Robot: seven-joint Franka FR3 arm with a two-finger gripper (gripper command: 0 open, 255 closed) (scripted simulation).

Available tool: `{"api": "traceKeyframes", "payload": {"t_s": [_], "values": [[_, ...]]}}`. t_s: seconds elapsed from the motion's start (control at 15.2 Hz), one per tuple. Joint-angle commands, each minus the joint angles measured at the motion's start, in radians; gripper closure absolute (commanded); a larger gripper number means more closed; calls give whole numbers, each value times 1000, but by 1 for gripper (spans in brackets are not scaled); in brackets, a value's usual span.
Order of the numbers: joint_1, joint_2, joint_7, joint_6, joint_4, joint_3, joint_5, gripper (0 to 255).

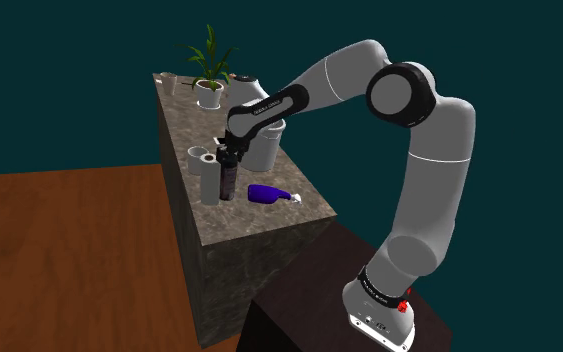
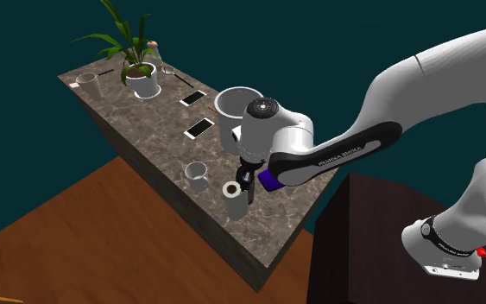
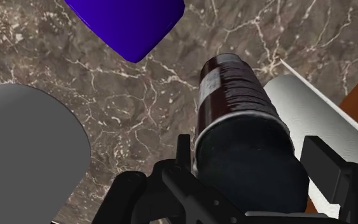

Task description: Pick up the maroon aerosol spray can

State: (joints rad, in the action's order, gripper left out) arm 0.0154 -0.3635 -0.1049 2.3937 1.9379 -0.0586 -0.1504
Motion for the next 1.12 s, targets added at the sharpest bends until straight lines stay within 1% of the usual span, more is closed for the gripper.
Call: {"api": "traceKeyframes", "payload": {"t_s": [0.0,0.07,1.06], "values": [[0,-4,1,-3,5,0,0,255],[2,-3,2,4,13,1,0,255],[6,103,29,-166,-51,-9,25,255]]}}
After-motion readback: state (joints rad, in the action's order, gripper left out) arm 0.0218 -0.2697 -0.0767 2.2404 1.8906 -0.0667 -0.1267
